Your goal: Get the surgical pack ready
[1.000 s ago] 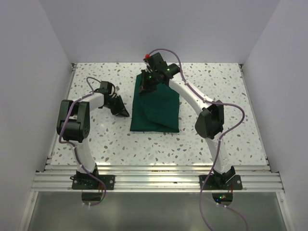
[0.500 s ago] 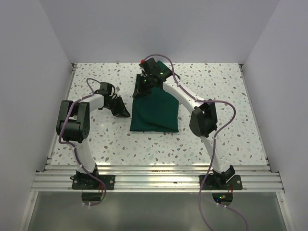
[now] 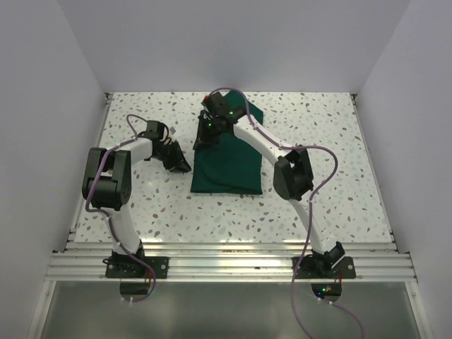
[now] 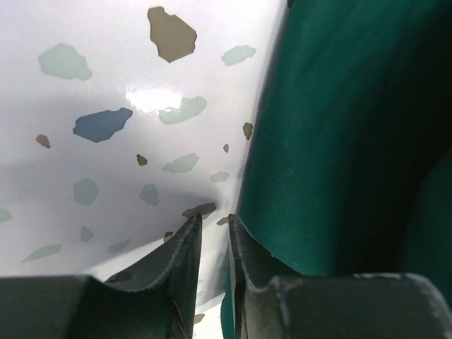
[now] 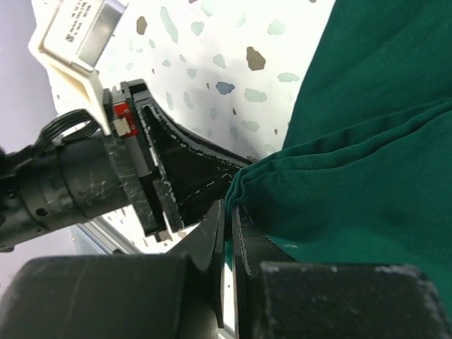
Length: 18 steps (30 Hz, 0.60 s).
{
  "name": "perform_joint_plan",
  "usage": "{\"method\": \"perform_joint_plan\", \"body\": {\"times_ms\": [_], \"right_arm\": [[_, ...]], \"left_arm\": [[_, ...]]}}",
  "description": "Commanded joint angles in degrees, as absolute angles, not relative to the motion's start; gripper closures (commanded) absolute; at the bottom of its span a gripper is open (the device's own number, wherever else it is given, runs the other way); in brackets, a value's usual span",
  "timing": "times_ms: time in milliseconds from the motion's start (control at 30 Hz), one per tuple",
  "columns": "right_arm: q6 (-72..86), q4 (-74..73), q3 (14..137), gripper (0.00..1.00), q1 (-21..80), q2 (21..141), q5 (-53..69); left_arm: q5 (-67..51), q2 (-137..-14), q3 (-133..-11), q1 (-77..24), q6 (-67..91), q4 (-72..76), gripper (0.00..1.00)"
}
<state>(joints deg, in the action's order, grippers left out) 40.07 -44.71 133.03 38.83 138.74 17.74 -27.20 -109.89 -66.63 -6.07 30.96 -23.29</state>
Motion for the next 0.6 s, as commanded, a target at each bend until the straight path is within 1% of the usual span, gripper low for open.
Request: {"method": "perform_joint_plan", "body": {"times_ms": [0, 100, 133, 167, 233, 267, 333, 367, 400, 467, 500, 567], "right_arm": [[41.40, -42.63, 133.68, 1.00, 39.20, 139.48, 20.13], [41.48, -43.41, 133.59, 1.00, 39.37, 140.01, 20.48], [41.48, -43.68, 133.85, 0.87, 39.29, 140.71, 20.91], [40.61, -44.81, 135.86, 0.83, 39.29, 141.41, 22.05], [38.59, -47.88, 139.73, 0.71, 39.20, 142.81, 22.15], [36.15, -50.68, 141.57, 0.58, 39.03, 143.87, 22.50], [34.11, -52.46, 143.00, 0.47, 37.89, 142.40, 22.94], [32.97, -53.25, 142.30, 0.42, 37.36, 141.08, 22.68], [30.61, -53.96, 139.08, 0.37, 36.74, 139.24, 21.28], [27.53, -52.92, 134.50, 0.35, 34.46, 133.28, 21.35], [26.73, -52.48, 129.86, 0.35, 33.58, 131.50, 22.58], [24.88, -50.38, 124.83, 0.38, 31.03, 127.21, 25.12]], "left_arm": [[-24.52, -107.67, -67.76, -5.72, 29.80, -24.52, 0.73], [-24.43, -107.23, -68.46, -4.84, 28.92, -25.75, 0.70], [-24.52, -107.14, -68.73, -4.57, 28.57, -26.54, 0.69], [-24.70, -106.79, -69.60, -4.05, 27.87, -27.06, 0.67], [-25.13, -106.61, -70.48, -3.52, 27.25, -28.47, 0.66], [-25.48, -106.09, -71.45, -3.43, 26.72, -28.82, 0.65], [-27.06, -105.04, -72.42, -3.08, 26.46, -29.35, 0.64], [-27.59, -104.59, -73.12, -3.08, 26.46, -29.36, 0.63], [-27.86, -103.98, -73.47, -3.08, 26.54, -29.53, 0.63], [-27.86, -102.40, -74.35, -2.99, 27.24, -29.79, 0.64], [-28.12, -101.96, -74.53, -3.08, 27.68, -29.36, 0.65], [-29.35, -100.46, -73.92, -3.08, 29.60, -27.61, 0.69]]}}
